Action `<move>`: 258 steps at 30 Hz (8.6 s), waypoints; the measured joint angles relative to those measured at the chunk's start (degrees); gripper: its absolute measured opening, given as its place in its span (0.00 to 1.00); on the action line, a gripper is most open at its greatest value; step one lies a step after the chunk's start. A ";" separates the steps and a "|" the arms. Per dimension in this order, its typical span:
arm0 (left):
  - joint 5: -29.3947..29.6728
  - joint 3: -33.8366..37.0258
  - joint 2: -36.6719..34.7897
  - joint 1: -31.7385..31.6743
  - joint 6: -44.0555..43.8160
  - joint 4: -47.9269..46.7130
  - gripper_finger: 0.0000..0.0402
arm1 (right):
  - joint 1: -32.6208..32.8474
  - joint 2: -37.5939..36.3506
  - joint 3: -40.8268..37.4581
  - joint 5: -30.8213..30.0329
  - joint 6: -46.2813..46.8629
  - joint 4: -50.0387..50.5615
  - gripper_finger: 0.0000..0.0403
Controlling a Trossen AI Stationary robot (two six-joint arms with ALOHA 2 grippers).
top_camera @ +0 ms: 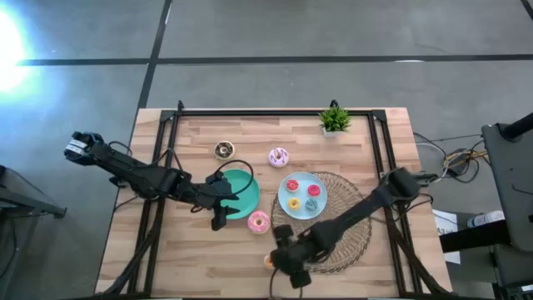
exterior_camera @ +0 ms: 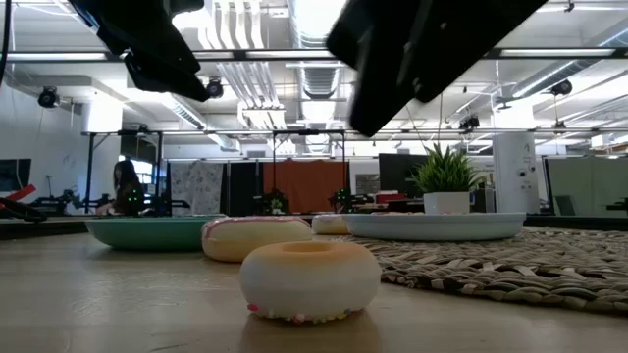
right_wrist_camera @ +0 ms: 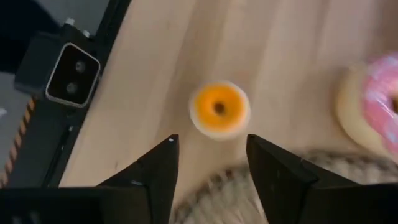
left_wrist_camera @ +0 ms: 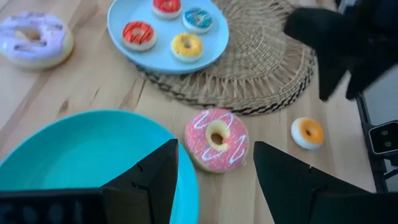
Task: Pick & Place donuts
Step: Put the small white donut on the blue plate, then put the large pink donut on the green plate
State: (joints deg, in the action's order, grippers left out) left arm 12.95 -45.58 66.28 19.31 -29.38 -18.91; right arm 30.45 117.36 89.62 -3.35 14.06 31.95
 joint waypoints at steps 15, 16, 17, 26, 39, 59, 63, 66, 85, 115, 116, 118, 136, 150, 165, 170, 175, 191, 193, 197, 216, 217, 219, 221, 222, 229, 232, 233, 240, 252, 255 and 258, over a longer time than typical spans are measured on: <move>0.00 0.40 0.00 0.26 -1.80 -1.32 0.46 | 3.82 15.76 21.03 -9.06 1.48 10.23 0.52; -0.03 0.56 0.00 0.30 -1.84 -1.44 0.46 | 3.80 16.29 21.76 -9.01 2.17 10.40 0.52; -0.09 0.72 0.00 0.33 -1.98 -1.43 0.46 | 3.79 16.78 22.43 -8.97 3.01 10.96 0.51; -0.22 2.27 0.00 0.44 -1.40 -1.39 0.46 | 4.05 18.35 23.24 -7.32 7.04 14.35 0.45; -0.44 3.72 0.00 0.88 -2.09 -1.23 0.46 | 2.68 19.54 20.93 -11.48 11.46 14.19 0.37; -1.25 3.64 -5.08 5.55 -3.41 -2.63 0.46 | -1.61 12.17 17.11 -18.19 29.58 15.34 0.03; -0.18 3.72 -5.93 5.58 -3.42 -3.47 0.46 | -1.90 4.50 8.67 -19.57 42.06 12.22 0.03; 0.47 3.82 -6.05 5.84 -2.53 -0.92 0.46 | -2.75 -1.87 -1.50 -20.80 50.51 -0.85 0.03; 23.54 4.61 -0.80 13.50 24.08 25.64 0.46 | -6.46 -14.18 -28.68 -53.83 80.66 -58.57 0.03; 44.39 1.84 16.14 10.98 35.73 42.32 0.46 | -7.88 -12.26 -23.44 -55.35 91.56 -57.48 0.03; 44.93 1.49 16.47 10.46 35.80 42.36 0.46 | -7.88 -12.26 -23.40 -55.34 91.63 -57.51 0.03; 46.54 1.23 16.76 9.76 36.51 42.24 0.46 | -7.88 -12.26 -23.40 -55.31 91.77 -57.47 0.03; 41.93 0.26 16.85 7.41 36.60 38.39 0.03 | -7.90 -12.71 -23.42 -53.60 93.26 -50.07 0.17; 26.97 0.46 17.90 6.77 40.28 35.22 0.00 | -6.04 -26.94 -23.30 -57.94 75.11 -29.18 0.34; 13.57 -13.94 37.03 -3.80 57.00 37.70 0.00 | -4.56 -46.02 -23.29 -65.40 57.03 -20.09 0.34; 11.34 -25.49 44.63 -8.54 57.44 30.52 0.00 | -3.52 -47.35 -23.38 -64.16 56.23 -18.22 0.35; 11.29 -36.59 52.75 -12.66 58.36 23.19 0.00 | -1.01 -47.51 -23.40 -64.14 56.02 -17.93 0.35; 5.15 -51.76 62.32 -17.07 48.06 0.79 0.00 | 3.09 -49.96 -23.49 -64.18 56.71 -10.77 0.35; 5.07 -51.76 62.03 -17.03 45.22 -0.03 0.03 | 3.07 -50.45 -23.49 -64.20 56.72 -9.80 0.35; 4.85 -52.01 61.62 -16.94 43.00 -1.51 0.13 | 3.07 -51.18 -23.53 -64.29 56.87 -7.72 0.35; -26.24 -49.91 45.71 -14.88 38.37 -23.55 0.37 | 3.05 -51.67 -23.77 -61.17 56.72 -4.92 0.34; -26.41 -46.31 42.99 -14.27 38.58 -21.73 0.37 | 3.03 -51.67 -23.88 -59.42 56.14 -4.64 0.34; -24.91 -38.30 36.86 -12.84 38.89 -18.58 0.37 | 2.93 -51.19 -24.22 -55.51 54.11 -4.49 0.35; -24.22 -30.08 30.57 -11.27 39.87 -14.61 0.37 | 2.43 -50.12 -24.38 -51.10 51.88 -4.50 0.35; -24.17 -25.97 27.43 -10.23 40.30 -12.17 0.37 | 2.27 -49.20 -24.43 -49.41 51.42 -4.26 0.35; -21.49 -2.33 14.55 -2.22 35.84 6.89 0.37 | -2.29 -41.90 -24.49 -36.45 50.63 -4.28 0.35; -15.76 2.38 12.00 1.49 27.57 6.94 0.37 | -5.00 -37.21 -24.34 -26.38 50.38 -4.29 0.35; -13.70 3.49 11.21 2.93 25.06 7.04 0.37 | -5.65 -35.41 -23.93 -22.85 49.36 -4.29 0.35; -3.57 8.60 4.61 11.13 13.64 6.18 0.37 | -5.84 -20.44 -15.10 -11.29 33.38 -4.69 0.35; -2.08 9.42 -5.37 12.31 -0.11 -4.88 0.37 | -7.80 3.20 12.48 -6.52 3.49 9.05 0.39; -1.74 9.42 -8.10 12.46 -1.92 -7.50 0.37 | -8.39 8.32 19.65 -6.81 2.22 14.27 0.44; -1.42 9.42 -11.15 12.46 -2.28 -8.65 0.37 | -8.70 13.19 25.95 -6.99 2.21 19.79 0.50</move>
State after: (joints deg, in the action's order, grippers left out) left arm 11.53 -36.16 55.13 31.77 -31.66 -27.56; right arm 21.75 130.55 115.57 -10.34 16.28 51.74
